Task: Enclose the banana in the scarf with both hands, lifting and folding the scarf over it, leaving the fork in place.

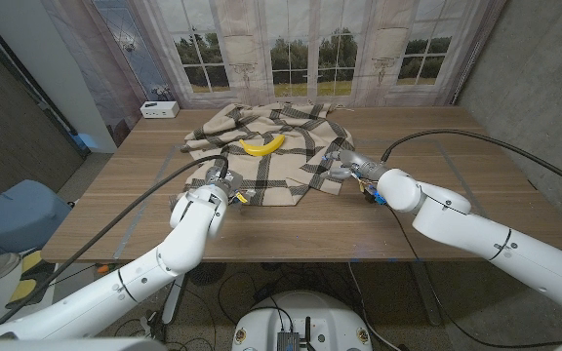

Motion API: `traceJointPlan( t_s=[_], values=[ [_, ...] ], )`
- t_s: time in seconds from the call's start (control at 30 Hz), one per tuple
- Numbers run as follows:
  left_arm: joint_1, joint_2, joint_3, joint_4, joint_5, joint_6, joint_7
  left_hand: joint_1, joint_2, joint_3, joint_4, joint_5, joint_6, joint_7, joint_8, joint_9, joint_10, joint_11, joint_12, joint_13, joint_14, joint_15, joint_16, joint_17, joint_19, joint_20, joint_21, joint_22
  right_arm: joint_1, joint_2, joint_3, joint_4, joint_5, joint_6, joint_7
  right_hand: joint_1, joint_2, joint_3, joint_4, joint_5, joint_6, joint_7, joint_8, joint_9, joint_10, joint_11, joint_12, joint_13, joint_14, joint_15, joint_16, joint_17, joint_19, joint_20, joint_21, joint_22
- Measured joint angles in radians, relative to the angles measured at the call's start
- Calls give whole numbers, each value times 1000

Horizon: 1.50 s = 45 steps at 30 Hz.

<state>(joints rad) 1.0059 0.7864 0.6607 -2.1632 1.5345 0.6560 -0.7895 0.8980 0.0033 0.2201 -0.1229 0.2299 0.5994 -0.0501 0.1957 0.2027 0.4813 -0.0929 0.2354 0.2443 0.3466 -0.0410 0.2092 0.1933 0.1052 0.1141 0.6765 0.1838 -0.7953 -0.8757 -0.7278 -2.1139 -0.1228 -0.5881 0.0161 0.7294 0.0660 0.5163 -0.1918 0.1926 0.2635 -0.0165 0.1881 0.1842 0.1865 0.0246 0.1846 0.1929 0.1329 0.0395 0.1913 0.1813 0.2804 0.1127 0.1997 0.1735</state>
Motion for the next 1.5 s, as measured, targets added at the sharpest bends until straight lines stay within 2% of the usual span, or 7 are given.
traceJointPlan(
  t_s=[0.2,0.4,0.57,0.7,0.9,1.23,1.5],
  values=[
    [17,-32,-17,37,66,-12,-10,22,22,9,-9,0,-2,-2,0,0,7,-7,7,0,9,-1,8,0,6,-6,0,0,22,11,-14,16,-16,-5,25,17,-6,0,0,0,-1,-2,0,0,-2,-1,0,0,-7,-4,0,3,0,0,0,1],
    [30,-70,-39,87,105,-21,-15,59,75,35,-14,0,7,6,7,0,25,-6,13,5,23,-3,15,5,11,-11,0,0,33,18,-19,27,-25,-5,45,21,-10,0,0,0,-1,-1,0,0,-7,4,0,0,-10,0,0,3,0,0,0,1],
    [33,-89,-50,116,121,-24,-6,122,167,106,-23,-27,101,5,36,-1,63,2,28,9,63,-2,23,5,31,-5,0,5,42,21,-24,29,-35,-11,55,25,-14,0,0,0,-1,-1,0,0,-6,4,0,0,-14,0,0,3,0,0,0,1],
    [36,-102,-55,145,129,-16,23,153,198,188,5,-34,222,31,70,1,107,9,42,14,97,-4,28,13,47,0,12,5,54,21,-36,28,-51,-32,70,38,-19,-4,4,0,-7,4,0,0,-25,1,0,0,-40,4,-7,3,-14,0,-4,1],
    [41,-119,-60,179,130,7,76,156,201,256,46,-38,287,65,95,23,127,2,50,18,109,-5,35,19,55,-9,16,5,78,19,-63,17,-82,-79,110,65,-46,-15,15,4,-17,-7,0,0,-72,4,-4,0,-95,12,-10,3,-42,2,-11,1],
    [43,-126,-64,193,86,26,154,156,201,298,80,-39,299,85,114,43,141,-2,50,23,120,-5,35,23,59,-12,23,10,120,15,-115,3,-121,-140,182,31,-101,-64,36,19,-21,-11,0,0,-114,7,-4,0,-157,32,-14,7,-81,5,-15,1],
    [41,-122,-65,173,28,29,236,148,193,324,94,-48,299,99,132,64,149,2,54,30,131,-5,39,23,59,-12,31,10,147,19,-164,0,-157,-185,225,31,-111,-72,36,26,-17,-14,0,0,-126,6,-4,0,-162,34,-14,8,-84,2,-15,1]
  ],
)
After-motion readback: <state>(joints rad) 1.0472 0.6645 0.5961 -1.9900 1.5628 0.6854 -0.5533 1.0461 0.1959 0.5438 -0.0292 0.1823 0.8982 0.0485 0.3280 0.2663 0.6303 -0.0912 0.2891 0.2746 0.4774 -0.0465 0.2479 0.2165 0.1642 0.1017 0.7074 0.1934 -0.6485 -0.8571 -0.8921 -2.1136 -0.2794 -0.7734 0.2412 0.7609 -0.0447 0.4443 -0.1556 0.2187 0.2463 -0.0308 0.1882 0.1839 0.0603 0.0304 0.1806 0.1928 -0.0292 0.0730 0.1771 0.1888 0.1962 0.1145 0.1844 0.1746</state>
